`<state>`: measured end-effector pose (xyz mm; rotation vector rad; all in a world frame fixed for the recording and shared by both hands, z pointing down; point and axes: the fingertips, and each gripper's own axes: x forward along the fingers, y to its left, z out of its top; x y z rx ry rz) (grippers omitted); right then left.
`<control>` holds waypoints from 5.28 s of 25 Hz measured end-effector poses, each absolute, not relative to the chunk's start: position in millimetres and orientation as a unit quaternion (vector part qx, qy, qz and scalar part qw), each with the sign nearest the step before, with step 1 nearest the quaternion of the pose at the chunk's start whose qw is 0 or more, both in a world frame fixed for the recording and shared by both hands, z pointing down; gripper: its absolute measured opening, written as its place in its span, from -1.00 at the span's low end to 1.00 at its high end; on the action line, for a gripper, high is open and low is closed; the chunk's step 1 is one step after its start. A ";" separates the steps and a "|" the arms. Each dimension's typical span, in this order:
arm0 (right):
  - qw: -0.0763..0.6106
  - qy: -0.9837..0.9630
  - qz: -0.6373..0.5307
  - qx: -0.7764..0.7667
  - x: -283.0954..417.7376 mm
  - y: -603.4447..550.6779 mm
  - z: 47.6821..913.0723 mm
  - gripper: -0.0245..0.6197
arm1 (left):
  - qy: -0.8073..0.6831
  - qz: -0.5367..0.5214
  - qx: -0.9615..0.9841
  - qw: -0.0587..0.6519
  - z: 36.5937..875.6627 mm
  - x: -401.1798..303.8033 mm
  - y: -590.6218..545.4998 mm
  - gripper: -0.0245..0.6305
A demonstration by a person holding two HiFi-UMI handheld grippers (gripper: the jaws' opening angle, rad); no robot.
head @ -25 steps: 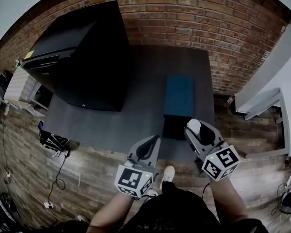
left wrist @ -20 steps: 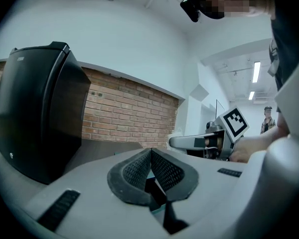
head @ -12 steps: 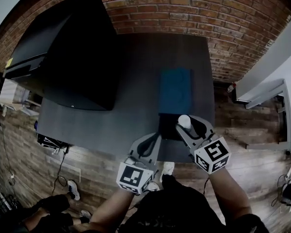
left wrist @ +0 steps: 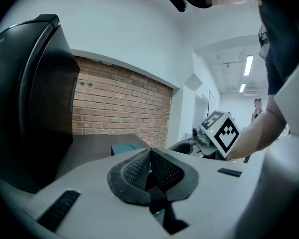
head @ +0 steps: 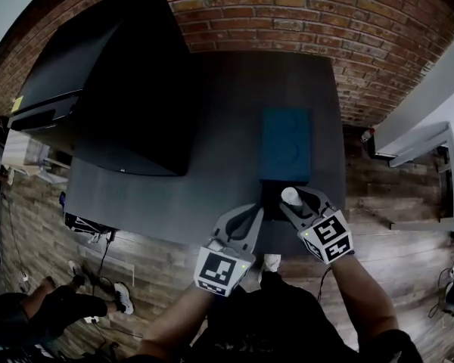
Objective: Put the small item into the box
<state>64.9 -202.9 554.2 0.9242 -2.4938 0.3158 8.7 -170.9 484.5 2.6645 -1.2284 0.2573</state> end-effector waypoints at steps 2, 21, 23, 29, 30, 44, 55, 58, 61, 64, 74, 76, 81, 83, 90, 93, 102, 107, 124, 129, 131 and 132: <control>0.255 -0.901 0.117 0.331 62.1 -204.4 565.5 -0.32 | -0.395 0.094 0.908 0.099 486.5 8.1 -171.5 -0.82; 0.481 -0.836 0.112 0.241 44.7 -207.8 666.7 -0.32 | -0.292 0.121 0.941 0.124 519.7 -1.8 -173.0 -0.82; 0.497 -0.830 0.112 0.229 44.0 -209.3 674.5 -0.32 | -0.292 0.122 0.940 0.125 521.6 -4.2 -176.4 -0.82; 0.541 -0.810 0.114 0.197 42.6 -210.7 690.7 -0.32 | -0.300 0.120 0.937 0.135 526.4 -14.8 -191.0 -0.82; 0.549 -0.806 0.112 0.192 43.0 -210.6 692.3 -0.32 | -0.300 0.118 0.937 0.137 527.1 -15.2 -193.3 -0.82; 0.586 -0.785 0.112 0.168 41.1 -210.9 701.2 -0.29 | -0.295 0.116 0.937 0.146 529.8 -13.5 -195.3 -0.82; 0.564 -0.786 0.125 0.221 49.0 -206.8 683.1 -0.16 | -0.291 0.109 0.941 0.131 516.7 -18.9 -178.1 -0.82; 0.549 -0.789 0.129 0.244 52.8 -202.2 669.4 -0.16 | -0.288 0.105 0.944 0.125 511.2 -18.7 -170.6 -0.82; 0.524 -0.795 0.132 0.276 57.2 -203.3 648.3 -0.16 | -0.284 0.099 0.946 0.118 501.8 -19.7 -169.1 -0.82; 0.485 -0.803 0.137 0.318 61.6 -207.0 618.5 -0.21 | -0.284 0.092 0.948 0.108 486.3 -20.8 -170.1 -0.82; 0.228 -0.838 0.107 0.484 63.1 -220.0 466.9 -0.86 | -0.297 0.061 0.950 0.080 432.9 -35.3 -181.7 -0.82; 0.167 -0.838 0.101 0.509 63.5 -217.7 433.1 -0.86 | -0.297 0.051 0.951 0.071 418.3 -38.4 -184.6 -0.82; 0.078 -0.825 0.077 0.555 63.5 -203.2 372.6 -0.87 | -0.289 0.035 0.955 0.058 390.7 -46.8 -187.7 -0.82; 0.066 -0.819 0.067 0.566 60.2 -194.8 359.9 -0.87 | -0.281 0.032 0.957 0.058 384.4 -50.1 -186.7 -0.82; 0.037 -0.793 0.073 0.604 45.4 -162.0 355.4 -0.87 | -0.239 0.033 0.969 0.058 377.6 -60.7 -174.3 -0.82; 0.027 -0.778 0.086 0.621 37.5 -145.6 365.9 -0.87 | -0.217 0.039 0.974 0.058 383.1 -65.8 -164.3 -0.82; 0.026 -0.748 0.121 0.652 12.6 -112.0 395.6 -0.87 | -0.183 0.064 0.978 0.075 407.8 -83.7 -142.3 -0.82; 0.027 -0.749 0.131 0.649 0.4 -103.3 405.5 -0.87 | -0.178 0.071 0.978 0.082 417.3 -87.4 -132.4 -0.82; 0.031 -0.772 0.147 0.618 21.4 -76.6 413.4 -0.87 | -0.210 0.077 0.969 0.102 423.8 -64.8 -102.9 -0.82; 0.032 -0.780 0.147 0.607 33.3 -63.7 410.1 -0.87 | -0.222 0.076 0.967 0.102 421.5 -50.2 -90.1 -0.82; 0.032 -0.784 0.148 0.602 36.6 -58.5 411.5 -0.87 | -0.226 0.077 0.966 0.102 422.3 -45.4 -84.4 -0.82; 0.032 -0.786 0.149 0.599 38.3 -56.2 412.6 -0.87 | -0.228 0.078 0.965 0.102 423.2 -43.3 -81.8 -0.82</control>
